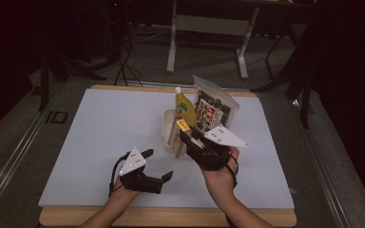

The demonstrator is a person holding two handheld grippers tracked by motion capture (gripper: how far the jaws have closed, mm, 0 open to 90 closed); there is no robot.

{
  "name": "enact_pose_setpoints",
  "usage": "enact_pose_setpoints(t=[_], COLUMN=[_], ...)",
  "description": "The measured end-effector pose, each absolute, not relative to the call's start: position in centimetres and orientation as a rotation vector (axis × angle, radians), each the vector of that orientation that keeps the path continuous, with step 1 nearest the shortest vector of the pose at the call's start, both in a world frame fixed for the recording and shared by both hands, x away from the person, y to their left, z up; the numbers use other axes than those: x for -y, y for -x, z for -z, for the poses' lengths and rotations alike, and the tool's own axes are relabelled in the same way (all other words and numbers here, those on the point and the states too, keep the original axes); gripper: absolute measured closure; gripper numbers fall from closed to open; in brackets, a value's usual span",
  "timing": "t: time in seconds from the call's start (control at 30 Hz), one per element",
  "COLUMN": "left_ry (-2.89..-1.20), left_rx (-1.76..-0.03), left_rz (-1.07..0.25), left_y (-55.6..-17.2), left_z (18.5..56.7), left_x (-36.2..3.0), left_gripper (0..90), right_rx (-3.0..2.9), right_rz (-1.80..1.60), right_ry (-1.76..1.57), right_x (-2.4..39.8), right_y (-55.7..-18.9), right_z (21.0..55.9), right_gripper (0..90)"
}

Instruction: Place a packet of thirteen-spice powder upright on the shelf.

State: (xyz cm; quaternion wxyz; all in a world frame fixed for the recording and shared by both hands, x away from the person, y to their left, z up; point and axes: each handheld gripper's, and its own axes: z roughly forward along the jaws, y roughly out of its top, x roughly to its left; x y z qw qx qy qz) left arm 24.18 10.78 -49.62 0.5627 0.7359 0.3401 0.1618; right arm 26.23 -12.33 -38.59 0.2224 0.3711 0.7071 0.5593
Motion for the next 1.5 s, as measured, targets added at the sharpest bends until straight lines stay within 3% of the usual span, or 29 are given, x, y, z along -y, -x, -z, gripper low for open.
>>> enact_pose_setpoints(t=[0.5,1.5], left_ry=[-1.761,-1.760], left_rx=[-0.888,-0.891], left_rz=[-0.429,-0.452], left_y=[-24.0,-24.2], left_z=[51.2,51.7], left_x=[-14.6,-14.6], left_gripper=[0.1,0.1], right_rx=[-1.856,-1.735], right_rz=[-1.514,-1.315], right_ry=[-1.118,-1.247], right_x=[9.8,4.9], right_y=[-29.2,-34.6], right_z=[38.9,43.5], right_gripper=[67.9,67.9])
